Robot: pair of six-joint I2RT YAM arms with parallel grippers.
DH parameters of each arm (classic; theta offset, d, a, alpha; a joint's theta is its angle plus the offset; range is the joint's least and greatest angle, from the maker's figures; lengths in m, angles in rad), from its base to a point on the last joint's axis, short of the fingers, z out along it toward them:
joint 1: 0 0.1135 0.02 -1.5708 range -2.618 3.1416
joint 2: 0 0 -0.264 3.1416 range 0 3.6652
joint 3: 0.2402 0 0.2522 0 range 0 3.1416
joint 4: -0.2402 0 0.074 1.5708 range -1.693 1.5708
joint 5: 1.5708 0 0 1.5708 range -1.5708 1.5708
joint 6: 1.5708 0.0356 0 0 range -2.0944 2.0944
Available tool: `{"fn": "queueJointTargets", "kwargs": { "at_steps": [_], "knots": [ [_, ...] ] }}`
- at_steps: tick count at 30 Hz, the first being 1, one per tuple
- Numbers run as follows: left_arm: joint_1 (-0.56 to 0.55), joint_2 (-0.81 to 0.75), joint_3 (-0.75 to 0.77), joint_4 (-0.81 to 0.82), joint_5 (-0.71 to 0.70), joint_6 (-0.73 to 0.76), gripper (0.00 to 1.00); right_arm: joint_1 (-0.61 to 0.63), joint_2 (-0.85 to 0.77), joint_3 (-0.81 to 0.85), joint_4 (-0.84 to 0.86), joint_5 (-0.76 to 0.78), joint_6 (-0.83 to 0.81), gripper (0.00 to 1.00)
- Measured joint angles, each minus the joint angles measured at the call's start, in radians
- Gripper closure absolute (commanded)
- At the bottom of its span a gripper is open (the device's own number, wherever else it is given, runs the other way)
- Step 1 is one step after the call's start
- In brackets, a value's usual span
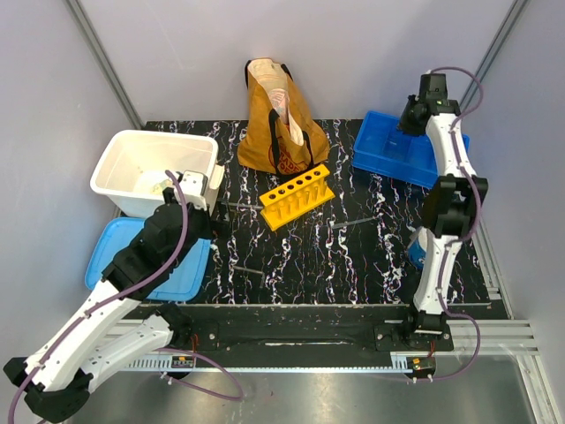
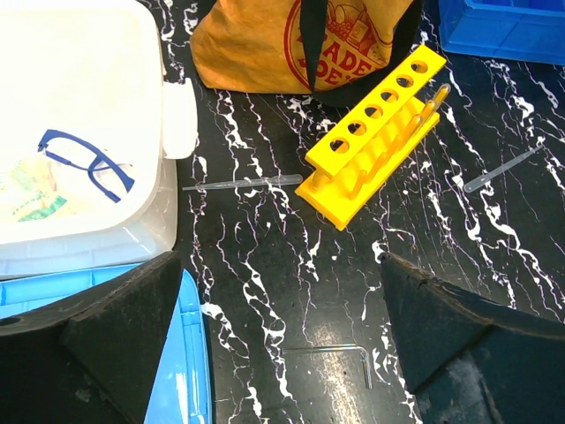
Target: Organize the chemistry lab equipment
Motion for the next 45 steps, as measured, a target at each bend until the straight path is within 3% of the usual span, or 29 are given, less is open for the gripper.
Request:
{"fn": "queueJointTargets", "kwargs": {
  "at_steps": [6, 7, 12, 21, 26, 31, 45],
  "knots": [
    [0.0, -0.021, 0.0, 0.0, -0.031, 0.0, 0.01, 0.082, -0.374, -0.367, 0.099, -0.059, 0.01, 0.67],
    [0.0, -0.027, 0.0, -0.001, -0.043, 0.0, 0.01, 0.143, -0.479, -0.492, 0.129, -0.071, 0.016, 0.67],
    [0.0, -0.066, -0.011, 0.007, -0.064, 0.0, 0.01, 0.358, -0.678, -0.791, 0.208, -0.066, 0.018, 0.66],
    [0.0, -0.175, -0.041, 0.041, -0.071, 0.002, 0.01, 0.812, -0.895, -1.118, 0.285, -0.04, 0.099, 0.64],
    [0.0, -0.253, -0.071, 0.083, -0.076, 0.01, 0.01, 1.01, -0.856, -1.112, 0.345, -0.019, 0.132, 0.64],
    [0.0, -0.32, -0.096, 0.109, -0.087, 0.011, 0.01, 1.115, -0.677, -1.036, 0.361, 0.022, 0.129, 0.63],
    [0.0, -0.367, -0.111, 0.135, -0.115, 0.012, 0.01, 1.193, -0.336, -0.835, 0.32, 0.052, 0.036, 0.59]
  ]
}}
